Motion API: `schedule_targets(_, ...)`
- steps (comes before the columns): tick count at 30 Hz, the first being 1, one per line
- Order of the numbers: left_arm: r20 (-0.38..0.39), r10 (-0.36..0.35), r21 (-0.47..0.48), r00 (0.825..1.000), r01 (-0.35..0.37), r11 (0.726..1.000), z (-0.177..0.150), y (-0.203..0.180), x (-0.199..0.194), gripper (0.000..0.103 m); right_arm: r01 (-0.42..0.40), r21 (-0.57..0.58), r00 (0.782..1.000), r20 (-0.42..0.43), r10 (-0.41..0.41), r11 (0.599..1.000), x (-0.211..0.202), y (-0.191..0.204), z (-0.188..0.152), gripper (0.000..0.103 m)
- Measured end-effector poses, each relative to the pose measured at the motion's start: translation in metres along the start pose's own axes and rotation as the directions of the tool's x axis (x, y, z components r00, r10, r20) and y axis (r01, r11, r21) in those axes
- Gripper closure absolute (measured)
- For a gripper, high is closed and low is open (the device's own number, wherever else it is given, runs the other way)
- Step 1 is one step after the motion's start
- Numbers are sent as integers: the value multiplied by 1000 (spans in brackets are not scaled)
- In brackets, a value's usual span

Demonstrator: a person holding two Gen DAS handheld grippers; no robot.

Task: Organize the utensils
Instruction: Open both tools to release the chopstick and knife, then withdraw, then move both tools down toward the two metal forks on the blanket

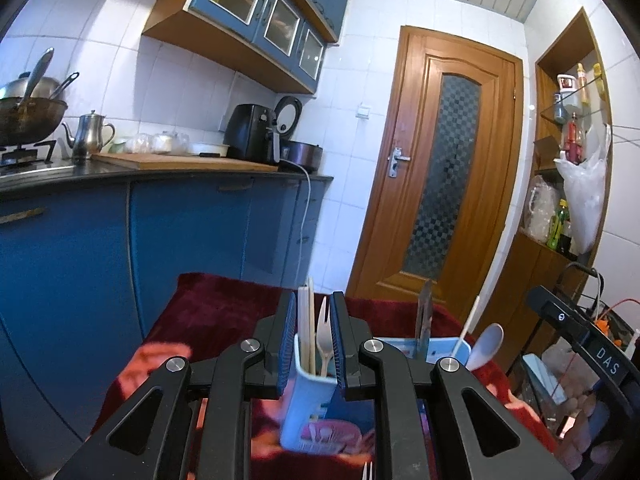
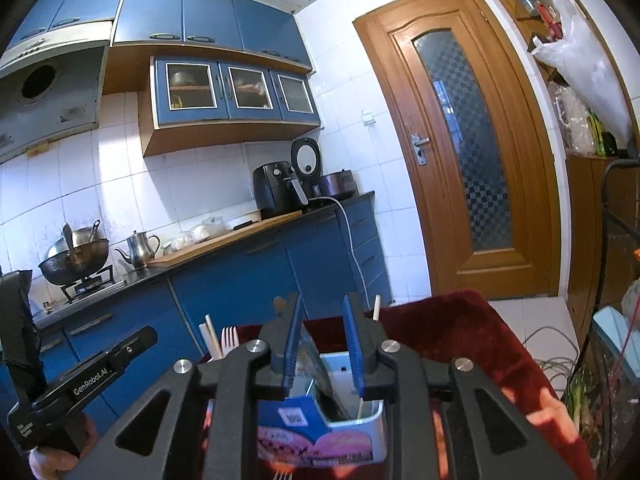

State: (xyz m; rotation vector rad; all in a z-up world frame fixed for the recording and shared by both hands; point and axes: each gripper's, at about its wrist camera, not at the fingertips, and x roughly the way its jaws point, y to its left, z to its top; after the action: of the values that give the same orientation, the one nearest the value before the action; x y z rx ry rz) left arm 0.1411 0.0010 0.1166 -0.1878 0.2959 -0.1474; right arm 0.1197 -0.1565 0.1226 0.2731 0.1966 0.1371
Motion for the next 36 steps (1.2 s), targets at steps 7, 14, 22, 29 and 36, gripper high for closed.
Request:
schedule_targets(7,-45,9,3,999,-8,1000,-7,3,-18,86,-3,14,999,-50,4,1000,-20,1,-8,78)
schedule_targets(14,-109,10,17,994,-8,1000,-20,3,-29,86,-1,8,994,-107,2,1000,-36,4,-21,74)
schedule_targets(22,-185,6,15,983,-4,1000,-35,4,-36,85,1,21,986,-169,2,1000,-52,1,-40,70)
schedule_targets(29,-232,4,22,973,1,1000,-48,3,-39,73,27,48,972,-236,-14,998,-58,-11,-59,67)
schedule_targets(36,-295,7,27,955,1,1000,-62,1,-38,73,61,66,946,-321,-37,996,-57,-24,-77,62)
